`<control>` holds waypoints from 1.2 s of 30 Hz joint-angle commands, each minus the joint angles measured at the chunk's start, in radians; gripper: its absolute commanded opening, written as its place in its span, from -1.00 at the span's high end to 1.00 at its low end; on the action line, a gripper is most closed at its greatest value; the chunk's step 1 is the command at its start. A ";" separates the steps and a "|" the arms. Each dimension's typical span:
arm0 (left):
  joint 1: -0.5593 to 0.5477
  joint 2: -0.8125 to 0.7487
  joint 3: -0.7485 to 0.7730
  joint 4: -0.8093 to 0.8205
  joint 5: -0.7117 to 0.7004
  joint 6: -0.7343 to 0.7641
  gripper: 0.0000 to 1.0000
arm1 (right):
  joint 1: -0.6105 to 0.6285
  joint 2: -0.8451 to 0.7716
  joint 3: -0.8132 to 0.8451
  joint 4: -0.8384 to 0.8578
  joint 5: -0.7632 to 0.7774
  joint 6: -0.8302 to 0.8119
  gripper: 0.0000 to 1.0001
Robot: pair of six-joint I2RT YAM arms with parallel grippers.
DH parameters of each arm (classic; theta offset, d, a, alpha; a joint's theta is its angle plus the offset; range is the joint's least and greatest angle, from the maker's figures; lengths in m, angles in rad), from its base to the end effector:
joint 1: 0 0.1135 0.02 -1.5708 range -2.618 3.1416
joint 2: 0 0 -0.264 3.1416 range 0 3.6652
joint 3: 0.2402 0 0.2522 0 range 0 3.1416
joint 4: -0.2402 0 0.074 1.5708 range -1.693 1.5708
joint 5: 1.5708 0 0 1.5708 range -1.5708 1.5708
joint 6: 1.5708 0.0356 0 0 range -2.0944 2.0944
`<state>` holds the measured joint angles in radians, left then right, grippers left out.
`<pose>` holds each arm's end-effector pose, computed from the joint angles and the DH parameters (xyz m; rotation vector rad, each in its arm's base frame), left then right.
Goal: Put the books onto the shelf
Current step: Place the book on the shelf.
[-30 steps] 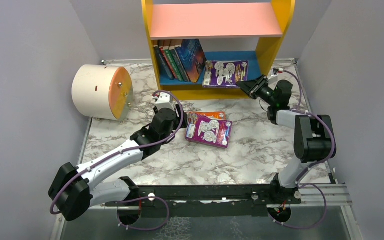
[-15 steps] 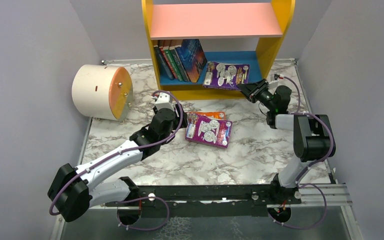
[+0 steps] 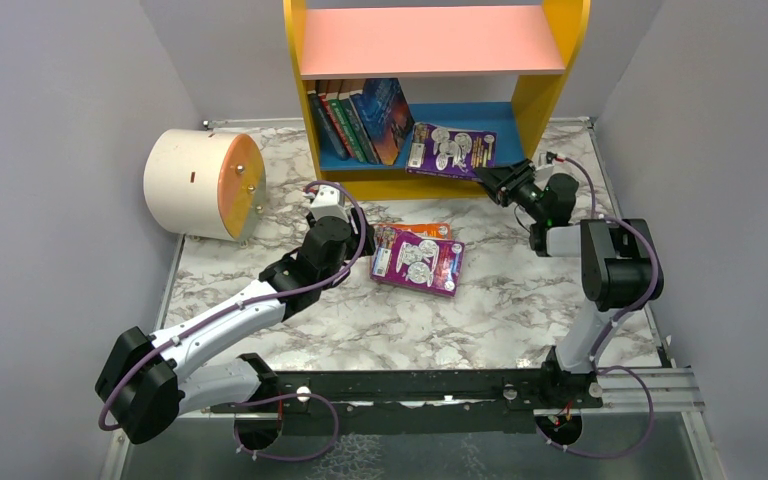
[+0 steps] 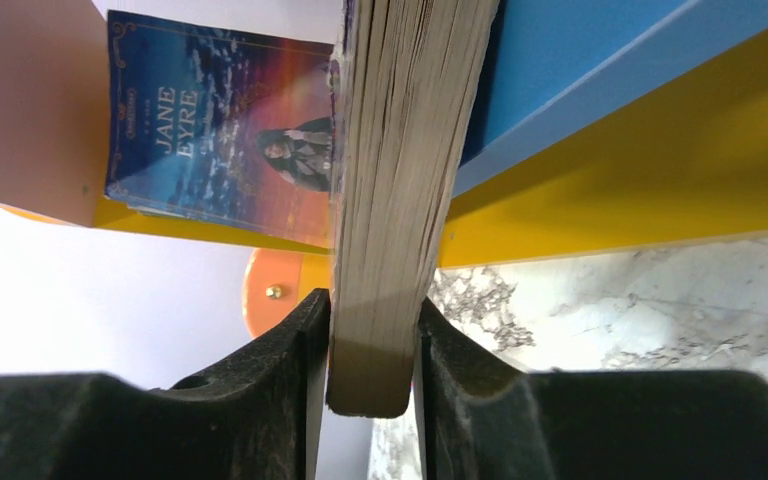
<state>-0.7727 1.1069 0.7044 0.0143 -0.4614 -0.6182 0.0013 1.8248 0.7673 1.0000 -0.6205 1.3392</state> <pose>0.1892 -0.1623 0.2688 -0.1539 1.9403 -0.4804 0.3617 0.0212 0.1792 0.6785 1.7235 1.4851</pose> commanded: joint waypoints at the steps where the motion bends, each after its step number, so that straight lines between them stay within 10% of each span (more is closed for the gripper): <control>1: 0.001 -0.009 0.001 0.003 -0.008 0.003 -0.09 | 0.005 0.024 0.032 0.044 0.051 -0.016 0.28; 20: 0.000 -0.015 -0.005 -0.007 -0.016 -0.003 -0.09 | 0.005 0.001 -0.001 0.048 0.027 -0.063 -0.65; 36: 0.000 -0.036 -0.027 0.004 -0.013 -0.009 -0.09 | 0.005 -0.323 -0.202 -0.129 0.038 -0.175 -0.69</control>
<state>-0.7727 1.0954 0.6819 0.0132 -0.4614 -0.6201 0.0013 1.5871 0.5816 0.9573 -0.6029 1.2224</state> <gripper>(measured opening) 0.544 0.839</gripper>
